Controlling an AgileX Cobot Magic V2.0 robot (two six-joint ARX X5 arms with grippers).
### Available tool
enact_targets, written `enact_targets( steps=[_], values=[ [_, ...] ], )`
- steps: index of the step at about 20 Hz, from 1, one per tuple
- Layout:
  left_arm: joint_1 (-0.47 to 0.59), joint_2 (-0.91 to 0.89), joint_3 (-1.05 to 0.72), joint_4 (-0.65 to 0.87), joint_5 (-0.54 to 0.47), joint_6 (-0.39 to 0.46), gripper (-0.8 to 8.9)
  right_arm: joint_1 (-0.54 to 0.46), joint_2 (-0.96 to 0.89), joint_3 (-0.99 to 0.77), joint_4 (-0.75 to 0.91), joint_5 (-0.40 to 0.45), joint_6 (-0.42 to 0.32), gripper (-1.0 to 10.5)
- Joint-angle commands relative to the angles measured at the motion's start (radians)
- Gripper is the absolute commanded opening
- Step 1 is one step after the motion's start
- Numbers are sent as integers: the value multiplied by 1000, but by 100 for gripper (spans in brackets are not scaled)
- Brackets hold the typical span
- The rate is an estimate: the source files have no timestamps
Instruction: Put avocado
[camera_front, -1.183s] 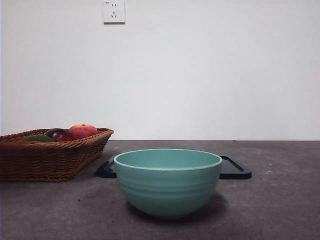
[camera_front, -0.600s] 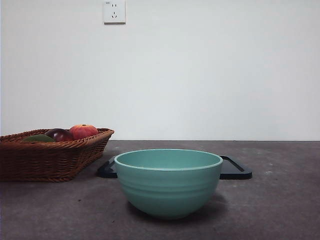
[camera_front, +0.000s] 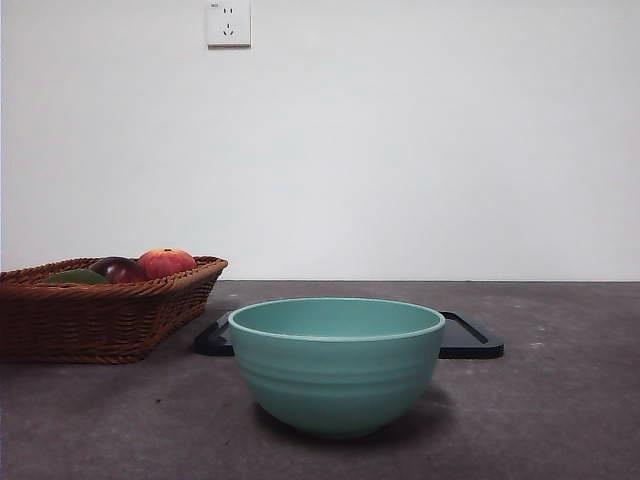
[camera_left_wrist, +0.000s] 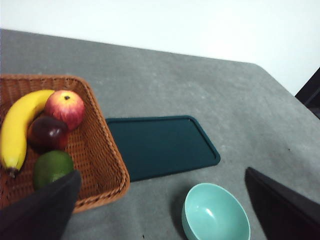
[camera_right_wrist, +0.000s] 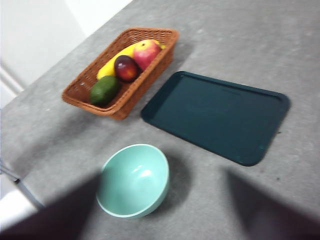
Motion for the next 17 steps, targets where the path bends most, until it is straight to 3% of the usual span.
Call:
enact_targets(
  steps=[1, 11, 17],
  values=[
    [-4, 0, 20, 20, 9, -2, 562, 3, 2, 18, 6, 2, -4, 643],
    [-4, 7, 20, -29, 6, 28, 557, 3, 2, 18, 6, 8, -3, 643],
    [-4, 177, 74, -154, -103, 66, 557, 3, 2, 18, 6, 8, -4, 643]
  ],
)
